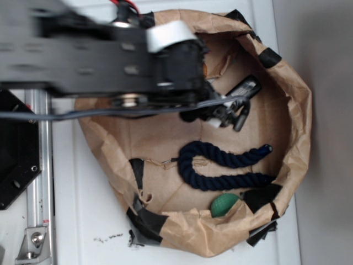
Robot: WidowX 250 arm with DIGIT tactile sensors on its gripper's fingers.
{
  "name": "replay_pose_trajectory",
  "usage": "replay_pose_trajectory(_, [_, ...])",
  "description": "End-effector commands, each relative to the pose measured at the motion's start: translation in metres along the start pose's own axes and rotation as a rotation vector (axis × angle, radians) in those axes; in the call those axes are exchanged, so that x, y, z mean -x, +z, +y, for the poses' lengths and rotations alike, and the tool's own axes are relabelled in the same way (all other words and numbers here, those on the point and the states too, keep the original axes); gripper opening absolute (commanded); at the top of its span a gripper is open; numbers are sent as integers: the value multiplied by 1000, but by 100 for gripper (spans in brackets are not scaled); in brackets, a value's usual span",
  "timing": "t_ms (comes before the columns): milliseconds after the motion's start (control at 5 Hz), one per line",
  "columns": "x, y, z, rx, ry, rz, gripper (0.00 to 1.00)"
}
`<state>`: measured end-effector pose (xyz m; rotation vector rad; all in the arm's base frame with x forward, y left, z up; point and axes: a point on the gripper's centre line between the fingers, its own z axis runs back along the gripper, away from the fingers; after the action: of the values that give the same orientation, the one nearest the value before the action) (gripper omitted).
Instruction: Grab the shell.
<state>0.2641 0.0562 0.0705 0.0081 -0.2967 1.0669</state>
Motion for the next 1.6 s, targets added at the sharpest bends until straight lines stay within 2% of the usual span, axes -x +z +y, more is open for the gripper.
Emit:
replay_pose_trajectory(0, [-38, -41, 23, -90, 206, 32, 100])
replay_pose_trajectory(200, [-43, -43, 26, -113, 222, 38, 100])
replay_pose_trajectory(400, [-51, -40, 26, -144, 177, 17, 0])
replay_pose_trajectory(600, [-56, -36, 26, -138, 161, 15, 0])
replay_pose_trajectory(1200, [-49, -36, 34, -145, 121, 23, 0])
replay_pose_trajectory(1400, [-47, -20, 34, -122, 132, 28, 100])
